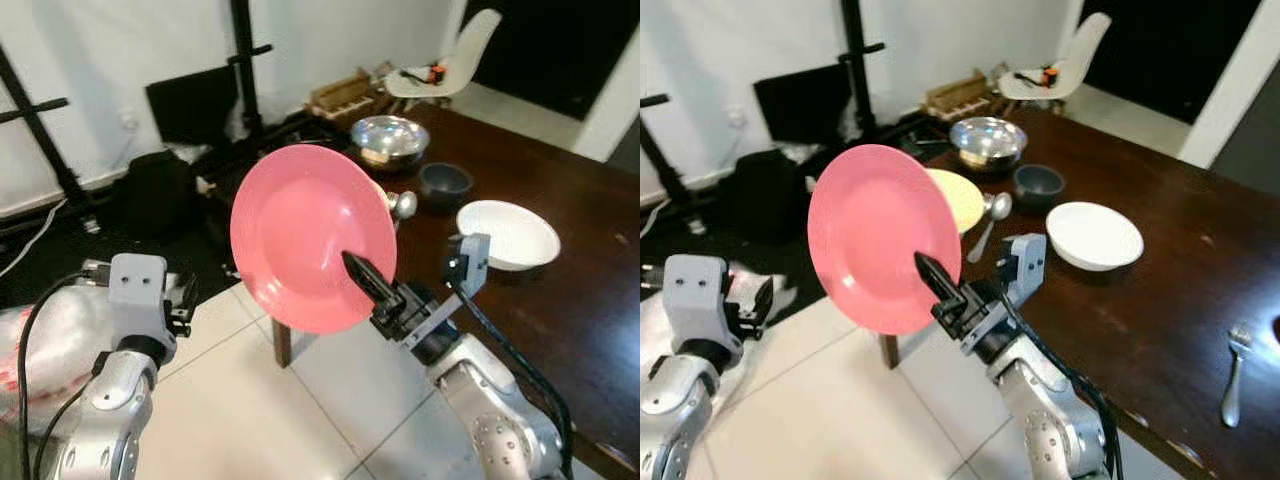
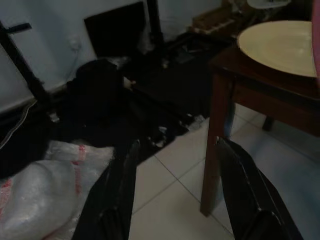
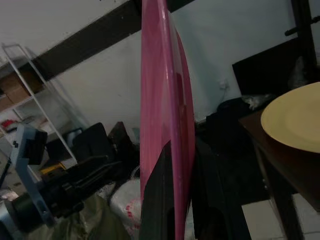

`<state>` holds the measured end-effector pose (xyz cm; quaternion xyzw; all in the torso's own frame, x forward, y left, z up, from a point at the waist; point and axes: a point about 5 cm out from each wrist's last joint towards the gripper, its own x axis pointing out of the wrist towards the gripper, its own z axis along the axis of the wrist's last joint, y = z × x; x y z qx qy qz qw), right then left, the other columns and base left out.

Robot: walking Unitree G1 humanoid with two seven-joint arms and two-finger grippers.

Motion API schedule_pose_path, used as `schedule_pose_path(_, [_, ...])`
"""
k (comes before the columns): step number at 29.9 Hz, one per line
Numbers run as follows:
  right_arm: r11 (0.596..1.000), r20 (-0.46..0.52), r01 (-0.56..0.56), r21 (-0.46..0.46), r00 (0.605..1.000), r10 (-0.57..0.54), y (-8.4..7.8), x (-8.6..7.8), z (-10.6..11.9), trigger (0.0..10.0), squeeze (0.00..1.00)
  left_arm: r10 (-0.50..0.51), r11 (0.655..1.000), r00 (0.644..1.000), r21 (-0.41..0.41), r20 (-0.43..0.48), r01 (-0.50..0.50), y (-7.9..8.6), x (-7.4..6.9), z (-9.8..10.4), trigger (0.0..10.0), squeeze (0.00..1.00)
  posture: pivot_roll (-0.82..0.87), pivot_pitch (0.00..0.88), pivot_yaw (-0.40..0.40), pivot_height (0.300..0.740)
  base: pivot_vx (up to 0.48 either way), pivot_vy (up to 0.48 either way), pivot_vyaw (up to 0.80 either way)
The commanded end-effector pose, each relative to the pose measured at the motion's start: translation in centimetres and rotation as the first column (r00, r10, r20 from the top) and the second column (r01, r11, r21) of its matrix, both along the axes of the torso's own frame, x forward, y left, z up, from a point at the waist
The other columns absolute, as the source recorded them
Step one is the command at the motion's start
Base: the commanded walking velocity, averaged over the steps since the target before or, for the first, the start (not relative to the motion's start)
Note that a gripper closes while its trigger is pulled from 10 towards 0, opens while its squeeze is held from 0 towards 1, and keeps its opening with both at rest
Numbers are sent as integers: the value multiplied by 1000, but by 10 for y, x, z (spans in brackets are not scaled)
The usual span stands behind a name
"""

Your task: Setting the table

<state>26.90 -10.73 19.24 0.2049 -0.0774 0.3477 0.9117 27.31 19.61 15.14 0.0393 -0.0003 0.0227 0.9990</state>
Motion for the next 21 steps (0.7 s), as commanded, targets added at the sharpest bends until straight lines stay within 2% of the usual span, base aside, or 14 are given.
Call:
schedule_pose_path(1, [1000,3,-9,9,1000,9,0,-1,1,10000,0,6,1000,1000,9,-5,-6,1,-2,-2,10000,0,18,0,57,740,0,0,669])
schedule_pose_path(21, [1000,5,-21,8,1000,21,1,-1,1,10000,0,2,1000,1000,8,-3,-2,0,-1,-3,10000,0,18,0,55,740,0,0,665])
